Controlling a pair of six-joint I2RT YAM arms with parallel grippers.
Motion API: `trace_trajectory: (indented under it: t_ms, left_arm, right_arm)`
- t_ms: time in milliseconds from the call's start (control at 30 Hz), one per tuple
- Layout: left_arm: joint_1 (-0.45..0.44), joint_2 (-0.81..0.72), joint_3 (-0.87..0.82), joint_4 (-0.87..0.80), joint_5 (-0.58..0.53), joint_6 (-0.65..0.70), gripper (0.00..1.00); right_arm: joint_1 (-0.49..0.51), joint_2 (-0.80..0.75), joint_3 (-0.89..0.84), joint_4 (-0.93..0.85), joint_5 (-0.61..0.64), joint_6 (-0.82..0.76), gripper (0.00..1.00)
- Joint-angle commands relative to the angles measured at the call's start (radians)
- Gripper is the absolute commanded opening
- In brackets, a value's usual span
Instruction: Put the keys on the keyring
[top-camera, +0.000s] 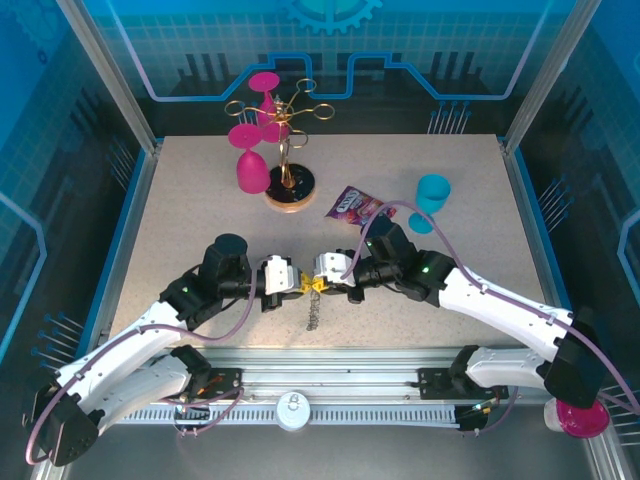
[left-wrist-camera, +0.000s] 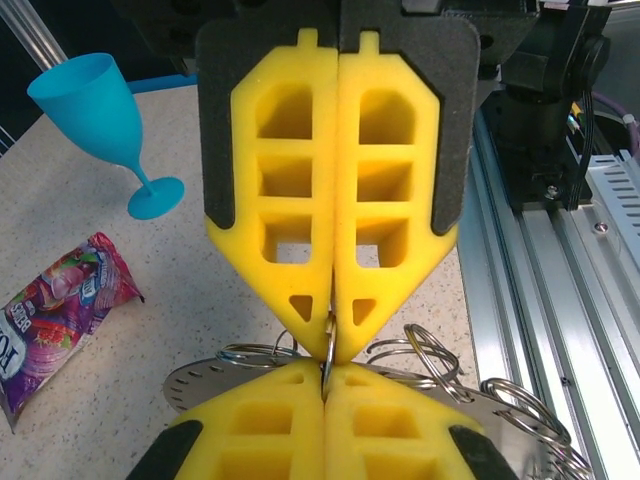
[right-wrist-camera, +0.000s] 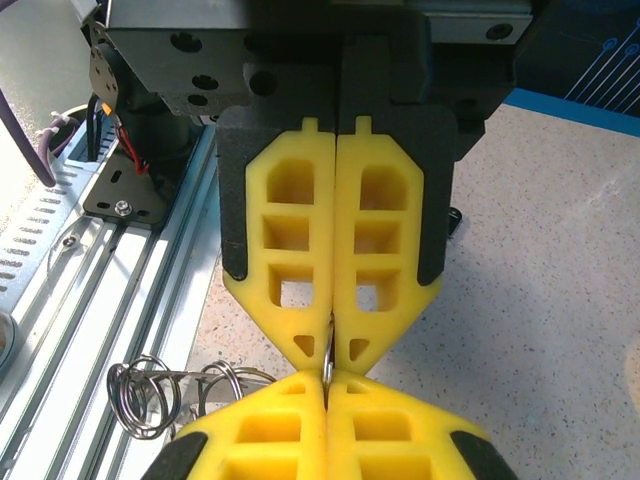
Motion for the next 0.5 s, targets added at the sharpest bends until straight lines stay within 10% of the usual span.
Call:
trace_trajectory:
  t_ms: [0, 133, 467]
  left_arm:
    - [-0.010, 0.000, 0.030, 0.045, 0.010, 0.034, 0.00]
    - [-0.012, -0.014, 0.027, 0.034, -0.026, 0.054, 0.00]
    - [-0.014, 0.000, 0.036, 0.028, -0.036, 0.059, 0.00]
  right_arm:
    - [0.038, -0.002, 0.029, 0.053, -0.021, -0.001, 0.00]
    - [0.027, -0.042, 0.012, 0.004, 0.063, -0.043, 0.17]
    - [0.025, -0.031, 0.029, -0.051, 0.089, -0.074, 0.20]
